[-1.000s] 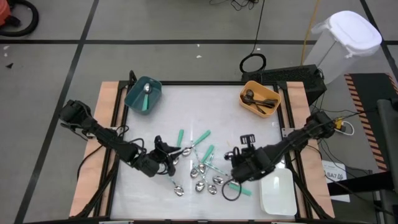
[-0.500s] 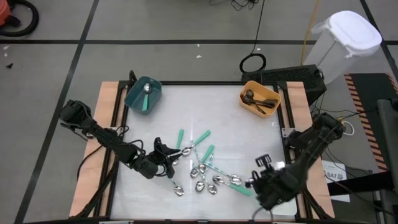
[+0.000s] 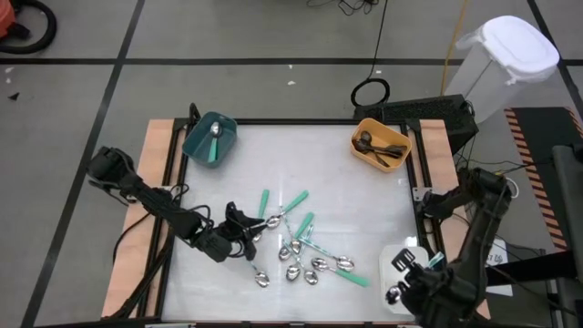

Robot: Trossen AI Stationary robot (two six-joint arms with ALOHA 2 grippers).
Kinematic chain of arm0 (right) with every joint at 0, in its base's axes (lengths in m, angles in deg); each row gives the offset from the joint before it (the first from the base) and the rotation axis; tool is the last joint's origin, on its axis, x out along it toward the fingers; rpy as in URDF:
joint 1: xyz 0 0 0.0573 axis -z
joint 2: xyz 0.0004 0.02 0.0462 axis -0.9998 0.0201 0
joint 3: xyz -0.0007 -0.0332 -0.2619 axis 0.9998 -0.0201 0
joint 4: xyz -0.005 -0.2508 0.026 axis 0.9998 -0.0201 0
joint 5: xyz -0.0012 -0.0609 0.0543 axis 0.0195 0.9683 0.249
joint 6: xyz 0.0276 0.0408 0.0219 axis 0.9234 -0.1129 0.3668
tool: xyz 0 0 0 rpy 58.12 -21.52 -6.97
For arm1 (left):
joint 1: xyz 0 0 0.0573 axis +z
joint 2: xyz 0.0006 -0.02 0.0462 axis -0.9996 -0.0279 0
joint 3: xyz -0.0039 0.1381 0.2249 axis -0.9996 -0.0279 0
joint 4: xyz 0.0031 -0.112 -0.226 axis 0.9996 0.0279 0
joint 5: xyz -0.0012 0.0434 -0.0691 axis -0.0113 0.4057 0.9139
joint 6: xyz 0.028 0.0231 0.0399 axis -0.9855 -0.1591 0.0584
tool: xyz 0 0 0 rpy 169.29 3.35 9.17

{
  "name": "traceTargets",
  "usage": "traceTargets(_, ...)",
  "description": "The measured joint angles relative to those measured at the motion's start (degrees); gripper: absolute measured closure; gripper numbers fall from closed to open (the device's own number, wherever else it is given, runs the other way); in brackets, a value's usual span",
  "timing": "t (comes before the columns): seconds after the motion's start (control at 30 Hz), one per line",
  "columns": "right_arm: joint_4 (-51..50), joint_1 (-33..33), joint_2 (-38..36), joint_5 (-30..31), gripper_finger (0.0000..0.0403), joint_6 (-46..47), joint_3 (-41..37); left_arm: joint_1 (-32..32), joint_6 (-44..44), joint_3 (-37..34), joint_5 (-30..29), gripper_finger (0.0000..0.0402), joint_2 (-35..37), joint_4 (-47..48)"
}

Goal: Sort silverware by color (type)
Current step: Put the patterned green spoon into the white bin

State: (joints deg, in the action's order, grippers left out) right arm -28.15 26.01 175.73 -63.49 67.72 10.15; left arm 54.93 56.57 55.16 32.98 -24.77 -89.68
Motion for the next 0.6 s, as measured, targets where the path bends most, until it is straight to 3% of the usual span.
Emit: traceTargets(0.6,8.1,-2.8,0.0,0.3,0.0381,-9.5,-11.6,0.0,0.5,0.0,-0.3,0.0314,-4.6,-4.1)
